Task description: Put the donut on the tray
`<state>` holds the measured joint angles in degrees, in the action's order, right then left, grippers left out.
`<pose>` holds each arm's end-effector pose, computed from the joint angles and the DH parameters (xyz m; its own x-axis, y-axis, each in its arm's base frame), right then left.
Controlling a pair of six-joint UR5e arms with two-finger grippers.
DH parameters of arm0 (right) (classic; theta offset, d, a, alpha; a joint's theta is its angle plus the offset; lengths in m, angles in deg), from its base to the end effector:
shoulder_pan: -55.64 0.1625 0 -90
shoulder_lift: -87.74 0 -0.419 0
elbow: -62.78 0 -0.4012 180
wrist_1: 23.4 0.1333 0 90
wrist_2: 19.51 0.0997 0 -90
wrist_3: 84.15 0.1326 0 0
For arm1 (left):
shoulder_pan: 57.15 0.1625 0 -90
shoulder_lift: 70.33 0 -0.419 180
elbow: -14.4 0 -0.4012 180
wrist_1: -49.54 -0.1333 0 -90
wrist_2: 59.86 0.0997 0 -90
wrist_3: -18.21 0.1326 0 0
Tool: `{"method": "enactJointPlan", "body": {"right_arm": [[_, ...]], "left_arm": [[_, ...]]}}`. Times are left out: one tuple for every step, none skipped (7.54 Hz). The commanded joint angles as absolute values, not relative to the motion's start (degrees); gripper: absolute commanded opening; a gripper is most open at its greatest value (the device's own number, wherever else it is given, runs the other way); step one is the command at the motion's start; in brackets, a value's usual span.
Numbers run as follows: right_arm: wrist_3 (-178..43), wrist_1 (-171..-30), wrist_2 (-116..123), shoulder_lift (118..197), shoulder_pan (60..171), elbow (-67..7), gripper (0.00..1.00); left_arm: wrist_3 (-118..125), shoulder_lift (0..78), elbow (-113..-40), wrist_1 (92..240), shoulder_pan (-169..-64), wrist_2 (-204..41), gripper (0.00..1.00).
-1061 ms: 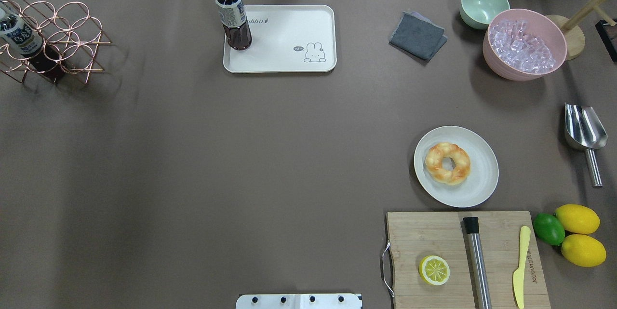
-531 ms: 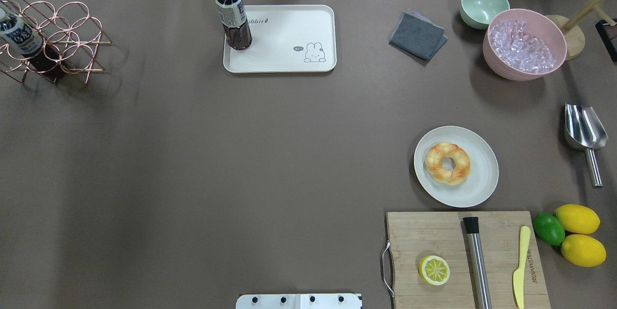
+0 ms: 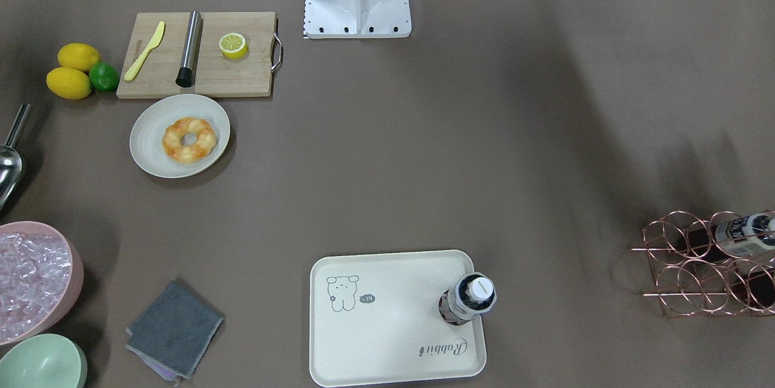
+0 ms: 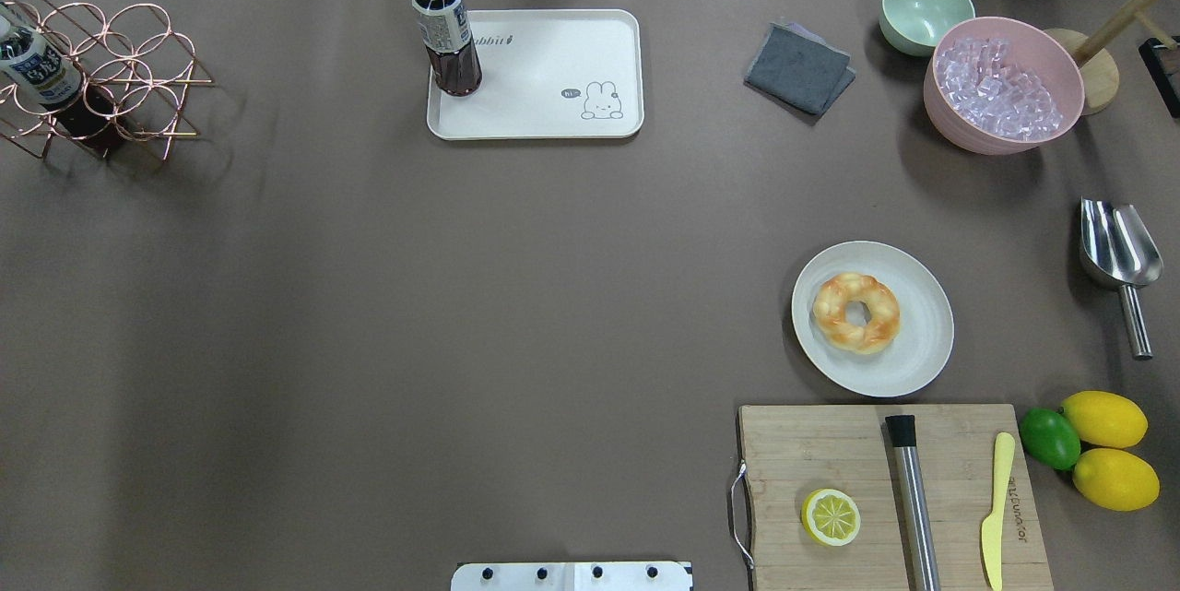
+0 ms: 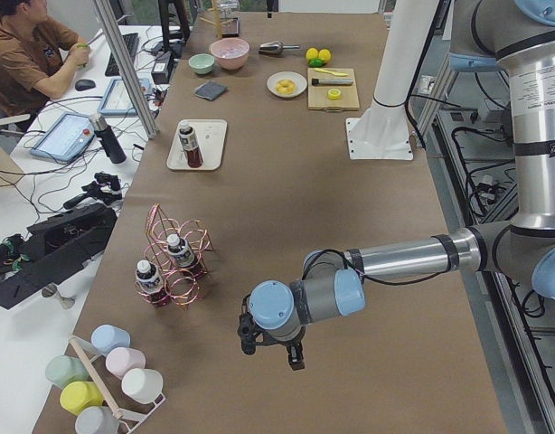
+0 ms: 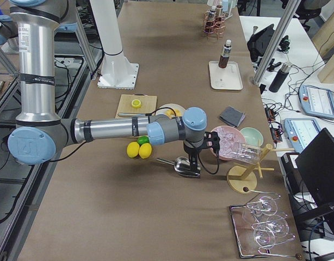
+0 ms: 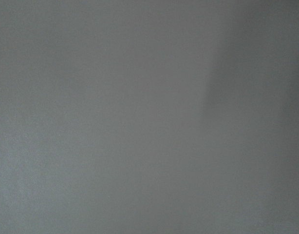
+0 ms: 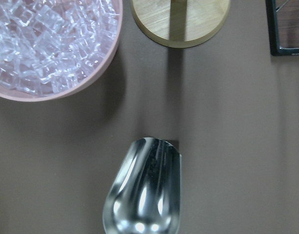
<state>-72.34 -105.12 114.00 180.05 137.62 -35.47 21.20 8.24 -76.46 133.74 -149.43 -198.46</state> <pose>-0.0285 -0.5034 0.6084 0.7075 -0.0665 0.7035 -0.0098 0.9945 0.1039 -0.0490 -0.3807 0.7590 0.6535 -0.1872 -0.7334 0.0041 0.9698 -0.2439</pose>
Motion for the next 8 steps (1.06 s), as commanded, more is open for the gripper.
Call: {"method": "enactJointPlan", "body": {"right_arm": [[-57.6,-101.1,114.0,176.9,130.6,-36.1,1.00],[-48.4,-95.2,113.8,176.9,126.4,-36.0,1.00],[-41.1,-90.8,113.3,176.9,122.3,-35.8,1.00],[-36.1,-87.8,112.3,176.9,119.4,-35.9,1.00],[-31.9,-85.5,112.3,176.9,116.8,-35.9,1.00],[-25.7,-82.1,111.4,176.9,113.7,-35.9,1.00],[-21.2,-78.5,108.8,177.6,110.3,-35.6,1.00],[-20.8,-76.4,106.5,178.5,108.0,-35.0,1.00]], "left_arm": [[21.2,8.1,-76.5,133.8,-149.3,-198.8,0.98],[21.2,8.2,-76.5,133.8,-149.3,-198.8,0.98],[21.2,8.4,-76.6,133.8,-149.2,-198.8,0.98],[21.1,8.4,-76.7,133.8,-149.2,-198.9,0.98],[21.1,8.5,-76.8,133.7,-149.2,-198.9,0.98],[21.2,8.6,-76.7,133.7,-149.2,-198.9,0.98],[21.1,8.6,-76.7,133.7,-149.2,-198.9,0.98],[21.1,8.8,-76.7,133.7,-149.2,-198.9,0.98]]}}
